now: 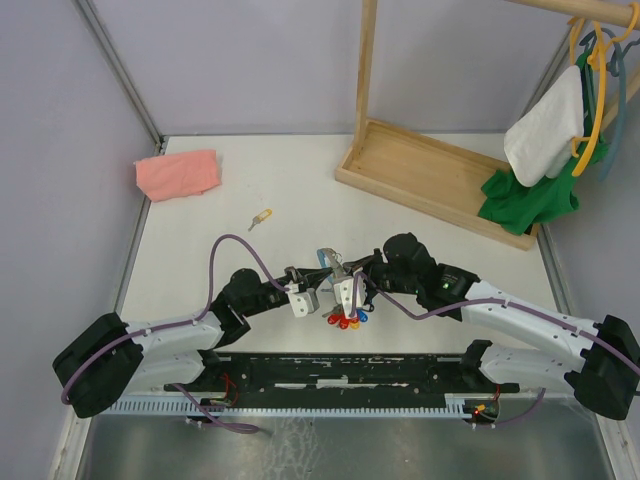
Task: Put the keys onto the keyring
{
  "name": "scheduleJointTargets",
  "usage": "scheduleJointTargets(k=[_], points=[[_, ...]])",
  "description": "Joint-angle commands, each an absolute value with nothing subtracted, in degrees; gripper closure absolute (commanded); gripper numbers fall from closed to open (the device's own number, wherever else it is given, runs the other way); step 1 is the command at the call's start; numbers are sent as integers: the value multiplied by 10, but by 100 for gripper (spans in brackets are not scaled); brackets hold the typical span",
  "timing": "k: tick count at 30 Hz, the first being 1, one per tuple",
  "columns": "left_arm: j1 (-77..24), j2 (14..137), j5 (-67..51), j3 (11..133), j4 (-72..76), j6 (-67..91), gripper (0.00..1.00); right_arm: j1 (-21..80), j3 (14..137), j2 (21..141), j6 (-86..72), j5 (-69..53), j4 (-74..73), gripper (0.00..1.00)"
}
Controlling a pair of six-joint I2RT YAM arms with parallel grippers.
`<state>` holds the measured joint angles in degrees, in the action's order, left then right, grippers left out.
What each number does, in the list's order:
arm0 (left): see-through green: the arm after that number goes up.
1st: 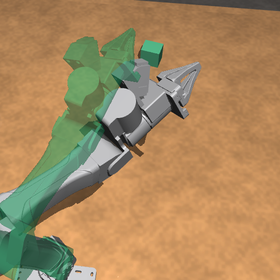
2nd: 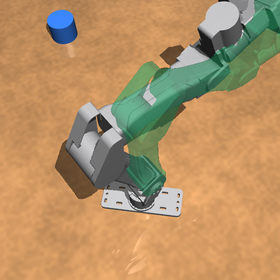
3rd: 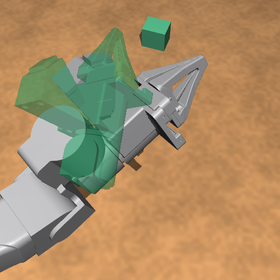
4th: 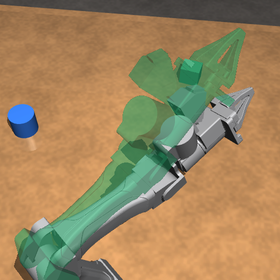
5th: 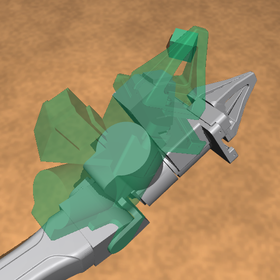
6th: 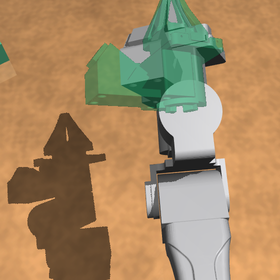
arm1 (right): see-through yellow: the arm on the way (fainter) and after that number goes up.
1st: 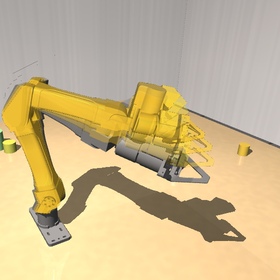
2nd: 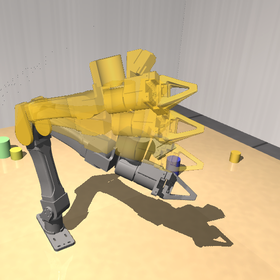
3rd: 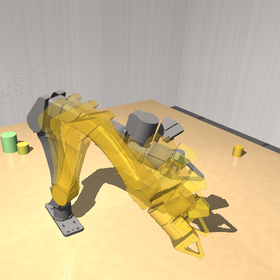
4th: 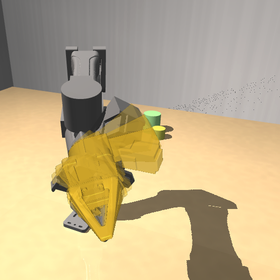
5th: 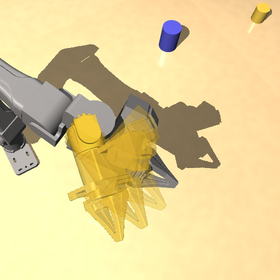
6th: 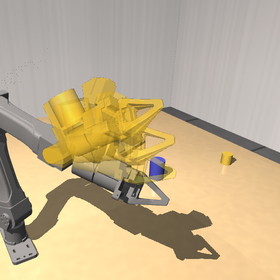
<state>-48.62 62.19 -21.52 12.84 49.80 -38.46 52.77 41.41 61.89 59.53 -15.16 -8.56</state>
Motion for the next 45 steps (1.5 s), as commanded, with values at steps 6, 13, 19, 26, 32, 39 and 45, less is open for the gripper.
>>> scheduleJointTargets(k=[6,13,19,26,32,39,45], points=[[-488,621,-223,144,536,-396,97,531,438,617,584,-160,-61,99],[-488,624,-230,146,540,-393,97,532,442,621,584,-167,-67,99],[-489,629,-234,146,551,-391,97,532,446,626,582,-178,-76,99],[-488,625,-247,147,552,-389,97,533,451,633,579,-182,-81,99],[-489,625,-251,147,559,-388,97,534,456,638,577,-188,-89,99],[-489,604,-261,172,489,-382,97,538,463,648,596,-188,-104,99],[-489,582,-284,206,392,-369,97,548,472,659,631,-173,-129,99]])
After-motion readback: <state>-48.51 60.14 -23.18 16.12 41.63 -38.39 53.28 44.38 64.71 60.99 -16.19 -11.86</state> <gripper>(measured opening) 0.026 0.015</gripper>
